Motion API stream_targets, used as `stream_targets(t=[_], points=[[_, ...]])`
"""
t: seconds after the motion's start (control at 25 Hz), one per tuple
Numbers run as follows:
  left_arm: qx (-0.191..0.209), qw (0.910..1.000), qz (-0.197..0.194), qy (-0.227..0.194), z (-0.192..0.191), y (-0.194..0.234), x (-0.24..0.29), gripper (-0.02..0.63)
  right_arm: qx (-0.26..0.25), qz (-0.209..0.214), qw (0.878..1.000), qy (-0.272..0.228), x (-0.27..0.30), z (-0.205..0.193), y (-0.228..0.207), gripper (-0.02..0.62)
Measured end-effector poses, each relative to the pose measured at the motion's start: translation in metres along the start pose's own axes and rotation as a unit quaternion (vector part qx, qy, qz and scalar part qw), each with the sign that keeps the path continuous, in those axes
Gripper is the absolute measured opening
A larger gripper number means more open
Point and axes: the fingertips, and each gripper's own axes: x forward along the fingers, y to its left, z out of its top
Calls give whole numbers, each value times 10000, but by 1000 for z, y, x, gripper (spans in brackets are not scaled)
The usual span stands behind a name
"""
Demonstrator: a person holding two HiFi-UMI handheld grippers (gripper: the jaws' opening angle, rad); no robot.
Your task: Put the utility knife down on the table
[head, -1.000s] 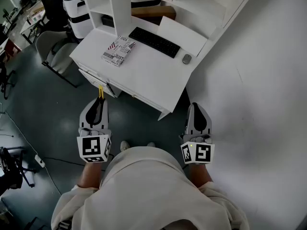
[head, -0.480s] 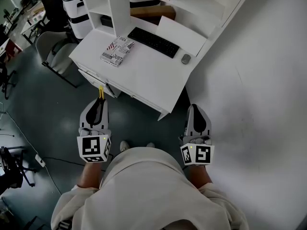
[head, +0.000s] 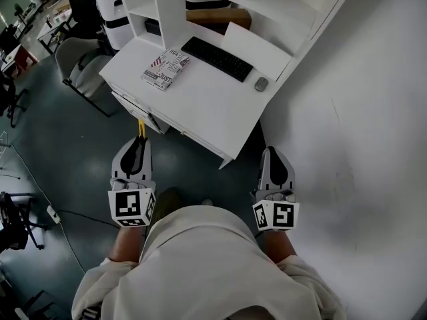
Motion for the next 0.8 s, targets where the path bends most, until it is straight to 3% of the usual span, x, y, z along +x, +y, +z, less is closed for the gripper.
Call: stream_targets(t=[0.36, 0.8], points=[[-117, 9999, 6, 18, -11, 4, 28, 63, -120, 60, 9999, 67, 25, -7, -5, 3], [-185, 9991, -372, 7, -14, 40, 111, 63, -267, -305, 9990, 192, 90, -9, -1, 3]])
